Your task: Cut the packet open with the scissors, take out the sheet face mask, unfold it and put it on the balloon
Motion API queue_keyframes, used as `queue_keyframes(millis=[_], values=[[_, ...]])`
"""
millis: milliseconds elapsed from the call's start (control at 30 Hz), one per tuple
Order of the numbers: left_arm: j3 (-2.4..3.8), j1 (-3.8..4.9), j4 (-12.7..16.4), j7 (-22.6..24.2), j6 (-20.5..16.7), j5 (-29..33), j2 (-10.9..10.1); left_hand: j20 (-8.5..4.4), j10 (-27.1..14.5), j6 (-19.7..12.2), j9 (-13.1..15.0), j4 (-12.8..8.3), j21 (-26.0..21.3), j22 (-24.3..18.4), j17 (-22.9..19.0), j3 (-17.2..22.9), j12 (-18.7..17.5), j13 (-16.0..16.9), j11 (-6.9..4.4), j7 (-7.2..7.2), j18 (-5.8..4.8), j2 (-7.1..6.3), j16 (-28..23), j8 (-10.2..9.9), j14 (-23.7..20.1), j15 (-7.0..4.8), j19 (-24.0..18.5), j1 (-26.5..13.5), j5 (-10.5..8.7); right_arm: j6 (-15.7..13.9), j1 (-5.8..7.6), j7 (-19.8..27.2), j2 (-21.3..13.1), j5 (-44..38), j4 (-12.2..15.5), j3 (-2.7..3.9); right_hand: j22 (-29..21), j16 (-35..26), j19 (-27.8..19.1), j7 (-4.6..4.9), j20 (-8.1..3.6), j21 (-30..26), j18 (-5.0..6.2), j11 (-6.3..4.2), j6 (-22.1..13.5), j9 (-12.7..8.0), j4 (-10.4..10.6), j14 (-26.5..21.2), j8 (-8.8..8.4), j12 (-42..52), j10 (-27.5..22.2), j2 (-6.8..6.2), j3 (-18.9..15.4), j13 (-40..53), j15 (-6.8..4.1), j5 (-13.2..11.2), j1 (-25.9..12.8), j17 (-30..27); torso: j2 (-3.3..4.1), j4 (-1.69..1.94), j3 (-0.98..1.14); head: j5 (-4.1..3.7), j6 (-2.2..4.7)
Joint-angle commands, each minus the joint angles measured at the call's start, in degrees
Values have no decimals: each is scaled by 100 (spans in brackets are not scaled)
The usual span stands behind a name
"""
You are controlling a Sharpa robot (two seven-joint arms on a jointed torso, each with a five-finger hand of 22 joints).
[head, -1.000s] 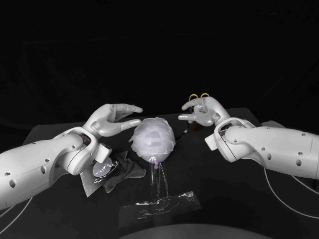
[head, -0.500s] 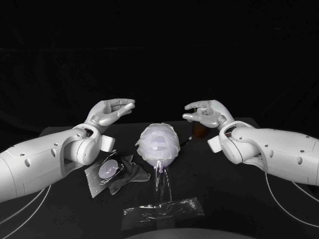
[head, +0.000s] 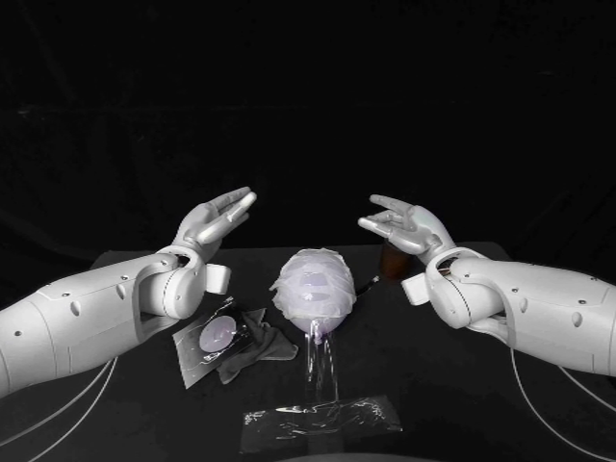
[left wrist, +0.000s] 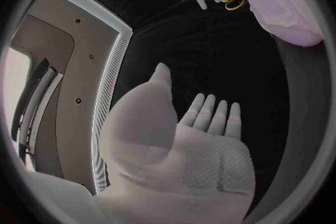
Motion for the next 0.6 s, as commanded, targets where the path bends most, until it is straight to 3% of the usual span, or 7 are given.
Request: queue_keyframes(millis=[33, 167, 200, 233, 267, 433, 600], values=[[25, -15, 138, 20, -219, -10, -8, -882, -2176, -1943, -585, -879, -312, -391, -344, 321, -172, -176, -531, -564, -258, 92, -309, -653, -1500, -734, -1121, -2272, -147, -208, -58, 71, -21, 201, 154, 89, -1515, -550, -2259, -740, -857, -180, -564, -615, -1949, -1046, -686, -2643, -337, -3722, -2870, -709, 1374, -2638, -518, -152, -2552, -933, 52, 26, -1, 0, 103], [61, -55, 389, 23, -609, 13, -45, -882, -2176, -1943, -585, -879, -312, -391, -344, 321, -172, -176, -531, -564, -258, 92, -309, -653, -1500, -734, -1121, -2909, -147, -562, -184, 175, -78, 591, 452, 293, -1515, -550, -2259, -740, -857, -180, -564, -615, -1949, -1046, -686, -2643, -337, -3722, -2870, -709, 1374, -2638, -518, -152, -3272, -933, 136, 76, 1, 6, 298], [73, -69, 471, 24, -737, 21, -58, -882, -2176, -1943, -585, -879, -312, -391, -344, 321, -172, -176, -531, -564, -258, 92, -309, -653, -1500, -734, -1121, -6941, -147, -678, -226, 208, -96, 718, 549, 360, -1515, -550, -2259, -740, -857, -180, -564, -615, -1949, -1046, -686, -2643, -337, -3722, -2870, -709, 1374, -2638, -518, -152, -3460, -933, 163, 92, 1, 8, 362], [92, -90, 607, 26, -948, 34, -78, -882, -2176, -1943, -585, -879, -312, -391, -344, 321, -172, -176, -531, -564, -258, 92, -309, -653, -1500, -734, -1121, -6941, -147, -860, -291, 262, -125, 919, 702, 465, -1515, -550, -2259, -740, -857, -180, -564, -615, -1949, -1046, -686, -2643, -337, -3722, -2870, -709, 1374, -2638, -518, -152, -3741, -933, 206, 117, 2, 11, 461], [107, -106, 704, 27, -1099, 43, -93, -882, -2176, -1943, -585, -879, -312, -391, -344, 321, -172, -176, -531, -564, -258, 92, -309, -653, -1500, -734, -1121, -6941, -147, -969, -330, 293, -143, 1038, 793, 528, -1515, -550, -2259, -740, -857, -180, -564, -615, -1949, -1046, -686, -2643, -337, -3722, -2870, -709, 1374, -2638, -518, -152, -7784, -933, 231, 131, 2, 13, 519], [189, -197, 1274, 33, -1985, 98, -179, -882, -2176, -1943, -585, -879, -312, -391, -344, 321, -172, -176, -531, -564, -258, 92, -309, -653, -1500, -734, -1121, -6941, -147, -1392, -481, 417, -210, 1504, 1149, 772, -1515, -550, -2259, -740, -857, -180, -564, -615, -1949, -1046, -686, -2643, -337, -3722, -2870, -709, 1374, -2638, -518, -152, -7784, -933, 327, 188, 4, 21, 743], [240, -253, 1622, 37, -2526, 131, -232, -882, -2176, -1943, -585, -879, -312, -391, -344, 321, -172, -176, -531, -564, -258, 92, -309, -653, -1500, -734, -1121, -6941, -147, -1509, -523, 452, -229, 1633, 1247, 839, -1515, -550, -2259, -740, -857, -180, -564, -615, -1949, -1046, -686, -2643, -337, -3722, -2870, -709, 1374, -2638, -518, -152, -7784, -933, 351, 202, 4, 23, 800]])
